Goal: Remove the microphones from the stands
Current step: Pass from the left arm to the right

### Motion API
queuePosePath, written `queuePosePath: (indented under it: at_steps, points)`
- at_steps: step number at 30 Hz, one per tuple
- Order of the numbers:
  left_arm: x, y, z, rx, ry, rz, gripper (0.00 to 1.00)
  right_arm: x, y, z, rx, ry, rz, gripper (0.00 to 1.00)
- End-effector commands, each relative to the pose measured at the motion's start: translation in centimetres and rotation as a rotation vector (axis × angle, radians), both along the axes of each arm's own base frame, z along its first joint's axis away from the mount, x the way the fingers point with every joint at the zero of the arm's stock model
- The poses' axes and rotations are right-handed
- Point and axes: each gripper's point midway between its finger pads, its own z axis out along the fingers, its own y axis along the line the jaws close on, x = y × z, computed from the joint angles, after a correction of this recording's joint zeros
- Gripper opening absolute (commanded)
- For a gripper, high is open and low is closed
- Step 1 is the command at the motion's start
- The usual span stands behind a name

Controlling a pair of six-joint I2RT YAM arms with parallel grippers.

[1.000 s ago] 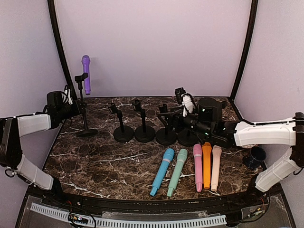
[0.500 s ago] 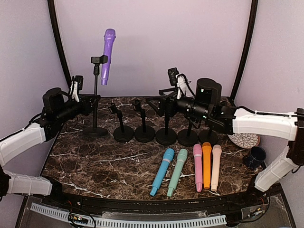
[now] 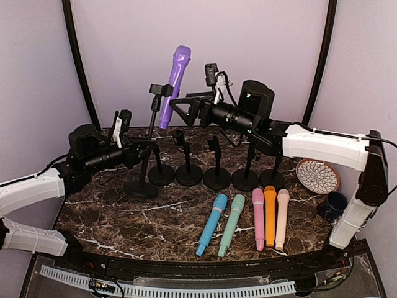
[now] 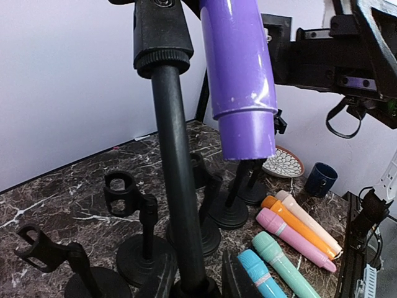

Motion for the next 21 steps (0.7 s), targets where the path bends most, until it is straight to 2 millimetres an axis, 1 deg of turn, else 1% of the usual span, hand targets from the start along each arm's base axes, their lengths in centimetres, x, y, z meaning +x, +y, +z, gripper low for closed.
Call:
queuePosePath:
  at_steps: [1, 4, 6, 11, 17, 21]
  points:
    - [-1.3, -0.9, 4.2, -0.088, -0.124, -0.025, 0.0, 0.4, 0.8, 1.8, 0.069, 0.036, 0.012, 0.94]
    - [-1.7, -1.5, 3.9, -0.077, -0.12, -0.036, 0.0, 1.0, 1.3, 1.2, 0.065, 0.07, 0.002, 0.94]
    - [-1.7, -1.8, 3.6, -0.064, -0.115, -0.036, 0.0, 1.2, 1.5, 1.1, 0.069, 0.079, 0.004, 0.93]
    - [-1.5, -2.1, 2.7, -0.022, -0.116, -0.01, 0.0, 1.4, 1.3, 1.7, 0.107, 0.097, -0.007, 0.92]
    - [-1.2, -2.3, 1.7, 0.058, -0.138, 0.03, 0.0, 2.1, 0.9, 1.8, 0.123, 0.101, -0.034, 0.83]
    - [-1.7, -2.5, 1.9, 0.062, -0.158, 0.02, 0.0, 2.4, 0.8, 1.7, 0.128, 0.105, -0.038, 0.76]
